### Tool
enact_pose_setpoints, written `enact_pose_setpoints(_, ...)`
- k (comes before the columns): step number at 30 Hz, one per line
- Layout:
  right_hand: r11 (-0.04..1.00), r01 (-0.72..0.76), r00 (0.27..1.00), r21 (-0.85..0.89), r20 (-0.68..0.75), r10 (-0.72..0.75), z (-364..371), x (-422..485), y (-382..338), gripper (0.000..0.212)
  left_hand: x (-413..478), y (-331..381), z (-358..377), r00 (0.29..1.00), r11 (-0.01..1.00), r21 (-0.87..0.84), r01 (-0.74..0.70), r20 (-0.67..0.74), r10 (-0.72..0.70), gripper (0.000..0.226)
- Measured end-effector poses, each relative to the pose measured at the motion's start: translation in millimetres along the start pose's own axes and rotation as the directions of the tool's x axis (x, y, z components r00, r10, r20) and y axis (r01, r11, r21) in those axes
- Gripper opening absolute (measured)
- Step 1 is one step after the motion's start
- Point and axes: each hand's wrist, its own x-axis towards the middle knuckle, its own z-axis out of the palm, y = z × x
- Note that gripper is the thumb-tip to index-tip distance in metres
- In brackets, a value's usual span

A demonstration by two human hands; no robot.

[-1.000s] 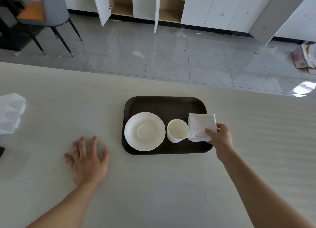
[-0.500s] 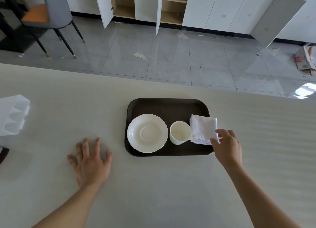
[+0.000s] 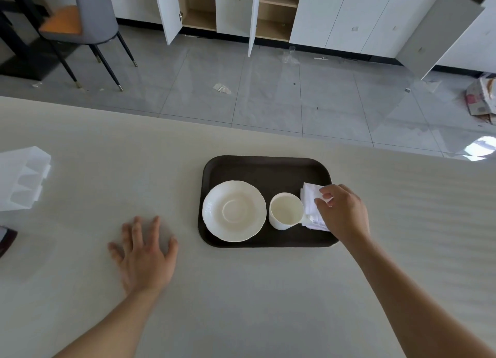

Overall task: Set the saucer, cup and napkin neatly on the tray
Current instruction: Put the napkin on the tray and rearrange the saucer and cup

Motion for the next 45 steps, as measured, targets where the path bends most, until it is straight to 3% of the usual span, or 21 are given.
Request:
enact_pose_setpoints(11,0.980,0.196,0.958,-0.023,0.219,-0.187,16,43,-77,0.013,0,1,-2,1.000,1.000,0.010,0.003,0.001,-0.003,0.072)
enact_pose_setpoints(17,0.977,0.212,0.878,0.010,0.437,-0.195,33,62,-107,0.018,1,0,0,1.000,1.000,0.016,0.008,0.010,-0.008,0.072)
enact_pose_setpoints(25,0.884,0.420,0.707,-0.204,0.684,-0.179,67,79,-125,0.026,1,-4,5,1.000,0.999,0.039,0.000,-0.001,0.000,0.070)
enact_pose_setpoints(34,0.909,0.388,0.694,-0.150,0.698,-0.180,80,82,-124,0.004,1,-2,3,1.000,0.999,0.031,0.011,0.014,-0.011,0.070)
enact_pose_setpoints(45,0.952,0.294,0.741,-0.088,0.650,-0.169,92,93,-121,0.006,0,1,-2,0.999,1.000,0.024,0.018,0.029,-0.019,0.070)
